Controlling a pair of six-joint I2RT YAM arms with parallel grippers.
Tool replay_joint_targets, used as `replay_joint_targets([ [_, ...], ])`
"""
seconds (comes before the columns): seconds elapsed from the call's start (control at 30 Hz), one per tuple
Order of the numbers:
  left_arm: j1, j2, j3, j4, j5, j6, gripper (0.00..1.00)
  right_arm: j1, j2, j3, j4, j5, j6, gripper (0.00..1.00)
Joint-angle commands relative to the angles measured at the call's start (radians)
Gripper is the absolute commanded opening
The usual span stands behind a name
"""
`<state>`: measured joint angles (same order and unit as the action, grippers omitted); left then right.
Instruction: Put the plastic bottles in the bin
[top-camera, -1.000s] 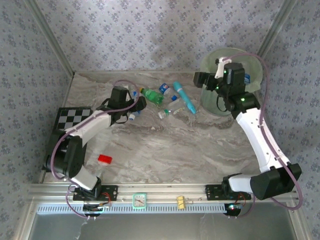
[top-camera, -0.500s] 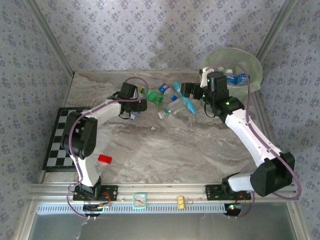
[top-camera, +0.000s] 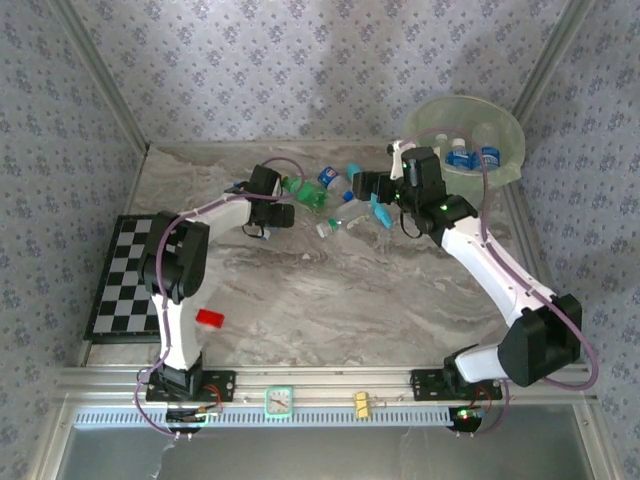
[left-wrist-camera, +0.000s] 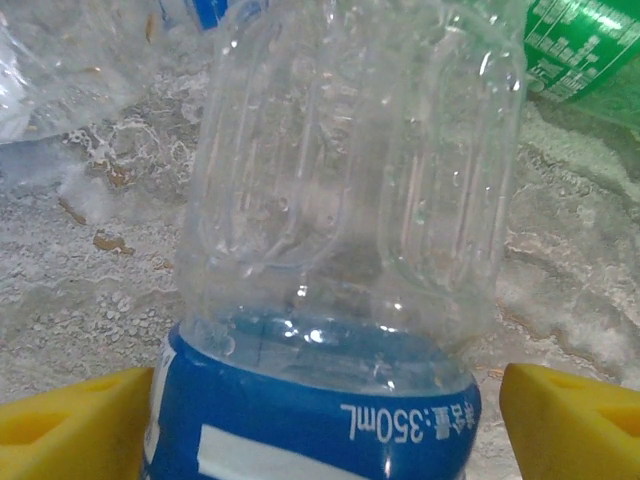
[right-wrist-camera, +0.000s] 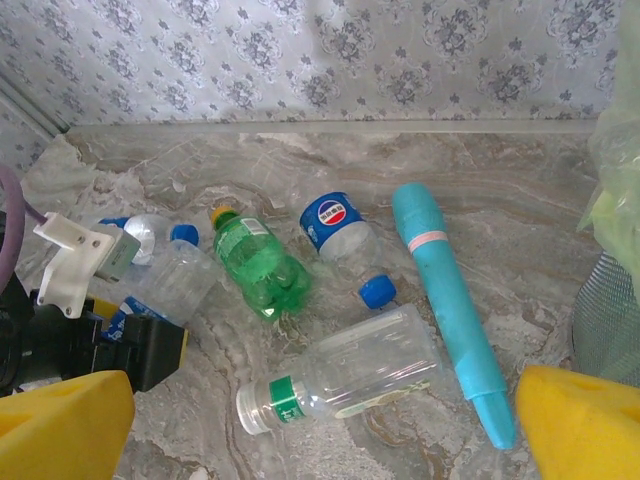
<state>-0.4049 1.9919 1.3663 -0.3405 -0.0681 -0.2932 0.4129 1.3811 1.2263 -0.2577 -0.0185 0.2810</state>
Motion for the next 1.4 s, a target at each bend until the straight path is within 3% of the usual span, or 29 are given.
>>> replay_joint_targets([
  [0.0, 0.008, 0.023, 0.031, -0.033, 0.011, 0.026, 0.8, 0.007, 0.006, 0.007, 0.0, -0.018, -0.006, 1.0],
  [0.3, 0.008, 0.003, 0.005, -0.014, 0.05, 0.007, 0.62, 0.009, 0.009, 0.01, 0.006, -0.043, -0.005, 1.0],
  [0.57, 0.002, -0.153, -0.097, 0.072, 0.133, -0.049, 0.6, 0.012, 0.018, 0.016, 0.015, -0.112, -0.004, 1.0],
  [1.0, -0.039, -0.462, -0.389, 0.597, 0.454, -0.217, 0.6, 0.02, 0.03, 0.003, 0.159, -0.335, 0.099, 1.0],
  [1.37, -0.201, -0.574, -0.456, 0.649, 0.314, -0.088, 0.6, 0.06, 0.095, 0.001, 0.271, -0.475, 0.207, 0.94],
])
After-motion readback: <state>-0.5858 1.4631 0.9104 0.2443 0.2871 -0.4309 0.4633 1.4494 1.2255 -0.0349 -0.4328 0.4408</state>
